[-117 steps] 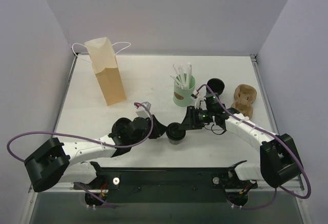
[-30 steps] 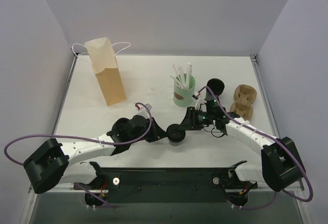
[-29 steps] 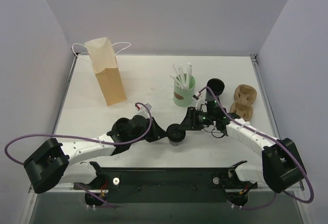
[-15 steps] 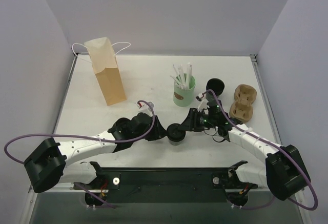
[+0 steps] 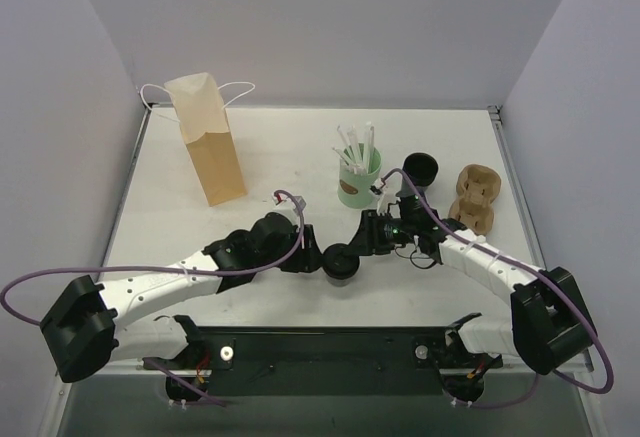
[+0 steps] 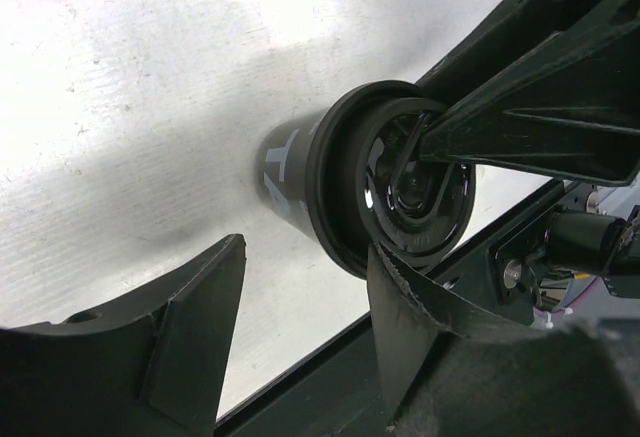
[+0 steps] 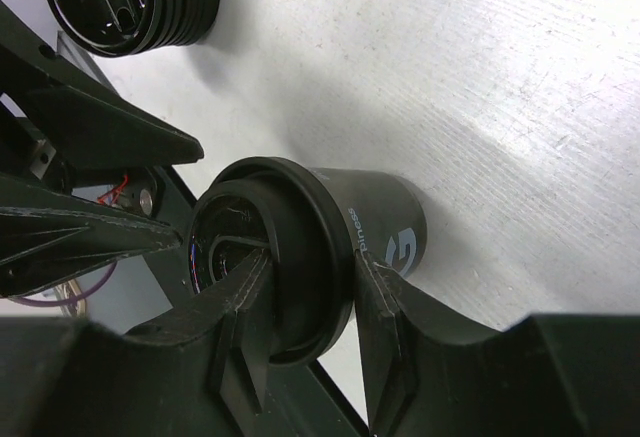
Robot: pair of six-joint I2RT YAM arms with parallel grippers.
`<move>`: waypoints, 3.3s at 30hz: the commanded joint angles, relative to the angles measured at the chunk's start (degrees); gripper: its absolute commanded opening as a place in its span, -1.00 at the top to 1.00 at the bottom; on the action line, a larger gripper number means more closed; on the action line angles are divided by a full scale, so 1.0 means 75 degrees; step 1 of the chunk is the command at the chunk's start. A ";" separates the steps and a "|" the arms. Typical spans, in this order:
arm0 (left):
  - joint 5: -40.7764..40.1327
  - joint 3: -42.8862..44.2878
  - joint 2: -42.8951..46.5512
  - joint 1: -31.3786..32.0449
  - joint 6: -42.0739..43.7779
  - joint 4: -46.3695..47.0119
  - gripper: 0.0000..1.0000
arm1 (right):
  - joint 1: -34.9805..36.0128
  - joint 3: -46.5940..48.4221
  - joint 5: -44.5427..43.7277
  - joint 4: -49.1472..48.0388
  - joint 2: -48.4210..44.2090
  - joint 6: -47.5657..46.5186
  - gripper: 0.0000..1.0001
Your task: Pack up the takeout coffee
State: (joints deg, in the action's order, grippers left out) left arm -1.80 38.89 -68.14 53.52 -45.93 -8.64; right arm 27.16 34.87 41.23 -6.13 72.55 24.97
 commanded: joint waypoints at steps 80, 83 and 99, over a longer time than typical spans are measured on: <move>-0.2385 -0.0745 -0.0851 0.1841 -0.3368 0.2560 0.40 | 0.2285 -0.3196 -0.5286 -0.0659 -0.3967 0.4053 0.33; -0.2431 -0.0581 -0.1039 0.1841 -0.3438 0.2291 0.51 | 0.2297 -0.3325 -0.5404 -0.0694 -0.4037 0.4112 0.34; -0.2185 0.0180 0.0037 0.1771 -0.2209 0.0909 0.01 | 0.2274 -0.2354 -0.5604 0.0653 -0.3757 0.2778 0.34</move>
State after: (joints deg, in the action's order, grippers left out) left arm -19.31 34.72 -72.49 67.02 -67.20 5.15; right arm 43.46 14.70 -1.34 -11.66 41.89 52.51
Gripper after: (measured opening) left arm 0.453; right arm 0.331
